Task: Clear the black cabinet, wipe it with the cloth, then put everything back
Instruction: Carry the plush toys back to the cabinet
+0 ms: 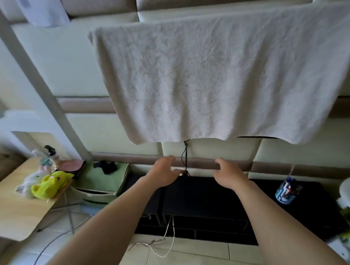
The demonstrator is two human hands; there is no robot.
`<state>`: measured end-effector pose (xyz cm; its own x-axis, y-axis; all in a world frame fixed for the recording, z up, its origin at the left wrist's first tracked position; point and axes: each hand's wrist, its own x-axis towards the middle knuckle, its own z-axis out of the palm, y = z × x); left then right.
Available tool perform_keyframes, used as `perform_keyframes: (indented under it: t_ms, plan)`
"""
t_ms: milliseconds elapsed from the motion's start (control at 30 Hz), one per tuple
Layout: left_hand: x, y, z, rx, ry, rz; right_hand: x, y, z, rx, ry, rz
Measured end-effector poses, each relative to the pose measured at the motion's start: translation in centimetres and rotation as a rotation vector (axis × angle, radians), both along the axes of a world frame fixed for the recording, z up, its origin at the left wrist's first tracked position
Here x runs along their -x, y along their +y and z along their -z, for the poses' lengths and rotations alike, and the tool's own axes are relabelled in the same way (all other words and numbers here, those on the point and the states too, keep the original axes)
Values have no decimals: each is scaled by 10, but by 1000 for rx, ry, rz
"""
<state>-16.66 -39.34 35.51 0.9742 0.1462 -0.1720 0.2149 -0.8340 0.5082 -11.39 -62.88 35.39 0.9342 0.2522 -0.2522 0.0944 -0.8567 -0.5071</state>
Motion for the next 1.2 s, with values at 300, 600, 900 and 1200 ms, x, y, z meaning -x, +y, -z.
perform_keyframes:
  t_ms: [300, 600, 900, 1200]
  plan:
    - [57, 103, -10, -29, -41, -159, 36, 109, -30, 23, -69, -161]
    - [148, 272, -25, -29, -116, -293, 104, 276, -52, 39, -77, -266]
    - [250, 428, -28, 10, -140, -468, 177, 463, -54, -28, -96, -410]
    - [299, 510, 2, 116, -107, -627, 197, 567, -31, -47, -25, -481]
